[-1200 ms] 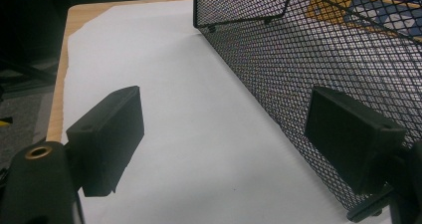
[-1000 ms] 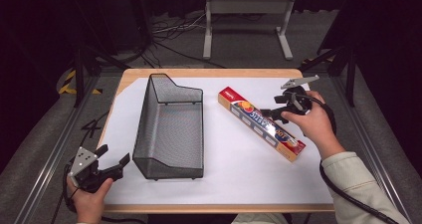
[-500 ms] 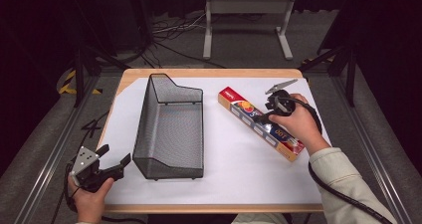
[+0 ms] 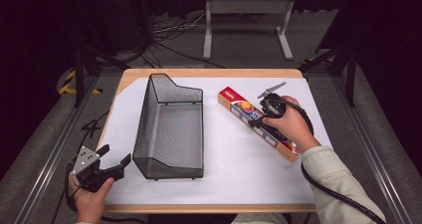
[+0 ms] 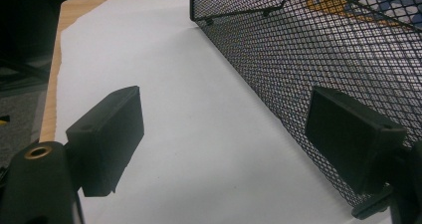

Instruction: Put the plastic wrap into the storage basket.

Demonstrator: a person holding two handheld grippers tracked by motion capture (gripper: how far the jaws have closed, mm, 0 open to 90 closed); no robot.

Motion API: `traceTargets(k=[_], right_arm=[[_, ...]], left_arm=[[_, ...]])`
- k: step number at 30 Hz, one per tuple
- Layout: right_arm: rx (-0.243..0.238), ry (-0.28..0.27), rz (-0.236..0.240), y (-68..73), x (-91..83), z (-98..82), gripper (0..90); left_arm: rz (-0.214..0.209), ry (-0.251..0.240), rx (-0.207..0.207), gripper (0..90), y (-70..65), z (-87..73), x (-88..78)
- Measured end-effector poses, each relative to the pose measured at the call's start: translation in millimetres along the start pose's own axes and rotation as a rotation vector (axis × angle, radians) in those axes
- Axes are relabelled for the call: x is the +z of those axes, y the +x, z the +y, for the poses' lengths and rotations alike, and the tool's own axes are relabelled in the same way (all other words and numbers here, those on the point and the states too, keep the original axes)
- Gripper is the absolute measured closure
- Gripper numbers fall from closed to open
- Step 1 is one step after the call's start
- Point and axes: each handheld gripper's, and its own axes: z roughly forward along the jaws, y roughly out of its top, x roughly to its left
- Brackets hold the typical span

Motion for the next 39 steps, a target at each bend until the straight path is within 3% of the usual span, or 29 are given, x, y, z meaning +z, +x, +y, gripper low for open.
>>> traceTargets(k=[8, 15, 22, 27, 39], right_arm=[[0.009, 0.044, -0.002, 1.3, 13.1, -2.7, 14.4], [0.006, 0.096, -0.003, 0.9, 18.8, -4.4, 21.7], [-0.029, 0.142, -0.018, 2.4, 22.7, -3.3, 27.8], [-0.025, 0.156, -0.049, 2.0, 20.7, -2.0, 38.6], [0.001, 0.145, -0.081, 6.0, 16.6, -3.3, 40.2]], left_arm=[[0.001, 0.002, -0.002, 16.3, 0.5, -0.6, -0.1], [-0.001, 0.004, -0.001, 16.3, 0.1, -0.7, 0.2], [0.0, 0.003, -0.003, 16.3, 0.3, -1.1, 0.3], [0.001, 0.004, -0.003, 16.3, 0.4, -1.4, 0.4], [0.005, 0.005, -0.008, 16.3, 1.5, -1.4, 1.6]])
